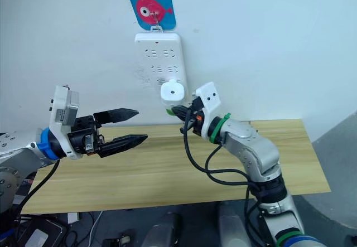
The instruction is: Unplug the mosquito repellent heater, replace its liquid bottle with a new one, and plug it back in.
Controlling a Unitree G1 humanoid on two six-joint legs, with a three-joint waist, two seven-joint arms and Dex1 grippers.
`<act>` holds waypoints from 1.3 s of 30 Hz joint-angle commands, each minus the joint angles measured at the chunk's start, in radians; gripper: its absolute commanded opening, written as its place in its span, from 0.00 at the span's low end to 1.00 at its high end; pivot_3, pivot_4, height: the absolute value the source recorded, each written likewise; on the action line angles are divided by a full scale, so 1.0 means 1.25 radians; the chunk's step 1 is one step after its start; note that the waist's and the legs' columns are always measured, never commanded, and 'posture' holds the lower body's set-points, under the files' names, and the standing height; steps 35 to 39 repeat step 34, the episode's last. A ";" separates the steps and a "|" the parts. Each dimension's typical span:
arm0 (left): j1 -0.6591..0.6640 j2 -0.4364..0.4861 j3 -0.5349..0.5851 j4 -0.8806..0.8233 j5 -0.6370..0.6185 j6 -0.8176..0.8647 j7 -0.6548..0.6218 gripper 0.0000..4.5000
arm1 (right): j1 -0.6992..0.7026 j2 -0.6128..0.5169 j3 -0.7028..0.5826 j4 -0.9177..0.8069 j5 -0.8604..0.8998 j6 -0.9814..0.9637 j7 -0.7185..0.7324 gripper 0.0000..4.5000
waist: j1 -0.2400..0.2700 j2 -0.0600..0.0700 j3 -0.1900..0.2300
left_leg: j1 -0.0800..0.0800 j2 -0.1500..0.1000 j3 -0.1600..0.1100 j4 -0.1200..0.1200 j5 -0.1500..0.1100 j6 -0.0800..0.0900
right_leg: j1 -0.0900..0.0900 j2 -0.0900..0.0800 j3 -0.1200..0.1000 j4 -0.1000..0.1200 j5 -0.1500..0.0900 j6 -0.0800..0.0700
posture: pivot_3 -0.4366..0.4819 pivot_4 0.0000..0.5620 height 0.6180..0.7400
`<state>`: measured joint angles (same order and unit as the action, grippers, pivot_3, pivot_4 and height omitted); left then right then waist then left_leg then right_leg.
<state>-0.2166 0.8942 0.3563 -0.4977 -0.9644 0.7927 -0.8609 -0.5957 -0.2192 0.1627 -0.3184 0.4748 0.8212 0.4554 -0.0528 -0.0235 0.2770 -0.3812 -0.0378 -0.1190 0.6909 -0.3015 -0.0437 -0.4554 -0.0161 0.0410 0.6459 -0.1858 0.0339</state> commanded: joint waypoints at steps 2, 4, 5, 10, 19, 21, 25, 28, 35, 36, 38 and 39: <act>-0.008 0.006 0.008 0.007 0.019 -0.031 -0.012 1.00 | 0.023 -0.085 0.046 -0.114 0.070 0.008 0.155 0.01 | -0.002 0.000 0.000 | 0.000 0.000 0.001 -0.001 0.000 0.000 | -0.001 0.000 0.000 -0.001 0.000 -0.001 | 0.45 0.41 1.00; -0.006 0.010 0.011 0.013 0.027 -0.037 -0.016 1.00 | 0.025 -0.125 0.043 -0.136 0.104 0.017 0.211 0.01 | -0.004 0.000 0.000 | 0.000 0.001 0.001 -0.003 0.000 0.000 | -0.001 -0.002 0.000 -0.001 0.001 -0.002 | 0.46 0.40 1.00; -0.006 0.011 0.013 0.016 0.030 -0.038 -0.017 1.00 | 0.026 -0.142 0.041 -0.144 0.115 0.020 0.233 0.01 | -0.004 0.000 0.000 | 0.000 0.001 0.001 -0.004 0.000 0.000 | -0.002 -0.002 0.000 -0.001 0.001 -0.002 | 0.46 0.40 1.00; 0.076 0.087 0.076 0.097 0.167 -0.101 -0.049 1.00 | 0.037 -0.328 -0.083 -0.087 0.103 -0.056 0.354 0.05 | -0.003 0.000 0.000 | 0.001 0.002 0.002 -0.009 0.000 0.000 | -0.002 -0.002 0.000 -0.002 0.001 -0.003 | 0.47 0.39 1.00; 0.177 0.170 0.208 0.341 0.322 -0.227 -0.133 1.00 | 0.031 -0.545 -0.238 0.219 0.014 -0.284 0.508 0.69 | 0.001 0.000 0.000 | 0.001 0.000 0.005 -0.009 0.000 0.000 | -0.003 -0.002 0.002 -0.003 0.000 -0.002 | 0.50 0.38 1.00; 0.172 0.169 0.205 0.370 0.331 -0.243 -0.146 1.00 | 0.044 -0.571 -0.245 0.253 0.005 -0.313 0.542 0.86 | 0.003 0.000 0.000 | 0.001 0.000 0.005 -0.009 0.000 0.000 | -0.003 -0.002 0.002 -0.003 0.001 -0.002 | 0.50 0.38 1.00; 0.133 0.152 0.171 0.386 0.335 -0.259 -0.148 1.00 | 0.070 -0.579 -0.259 0.260 0.007 -0.316 0.541 0.99 | 0.004 -0.001 0.000 | 0.001 0.002 0.005 -0.009 0.000 0.001 | -0.002 -0.003 0.002 -0.003 0.001 -0.002 | 0.49 0.38 1.00; 0.113 0.140 0.148 0.386 0.337 -0.262 -0.148 1.00 | 0.089 -0.573 -0.258 0.223 0.012 -0.286 0.515 0.99 | 0.005 -0.001 0.000 | 0.001 0.002 0.005 -0.009 0.000 0.000 | -0.002 -0.003 0.002 -0.002 0.001 -0.003 | 0.48 0.38 1.00; 0.112 0.136 0.115 0.402 0.367 -0.295 -0.161 1.00 | 0.107 -0.574 -0.262 0.209 0.006 -0.281 0.501 0.99 | 0.003 -0.001 0.000 | 0.001 0.002 0.005 -0.009 0.000 0.000 | -0.003 -0.003 0.002 -0.002 0.001 -0.003 | 0.47 0.38 1.00; 0.112 0.136 0.115 0.402 0.367 -0.295 -0.161 1.00 | 0.107 -0.574 -0.262 0.209 0.006 -0.281 0.501 0.99 | 0.003 -0.001 0.000 | 0.001 0.002 0.005 -0.009 0.000 0.000 | -0.003 -0.003 0.002 -0.002 0.001 -0.003 | 0.47 0.38 1.00; 0.112 0.136 0.115 0.402 0.367 -0.295 -0.161 1.00 | 0.107 -0.574 -0.262 0.209 0.006 -0.281 0.501 0.99 | 0.003 -0.001 0.000 | 0.001 0.002 0.005 -0.009 0.000 0.000 | -0.003 -0.003 0.002 -0.002 0.001 -0.003 | 0.47 0.38 1.00; 0.112 0.136 0.115 0.402 0.367 -0.295 -0.161 1.00 | 0.107 -0.574 -0.262 0.209 0.006 -0.281 0.501 0.99 | 0.003 -0.001 0.000 | 0.001 0.002 0.005 -0.009 0.000 0.000 | -0.003 -0.003 0.002 -0.002 0.001 -0.003 | 0.47 0.38 1.00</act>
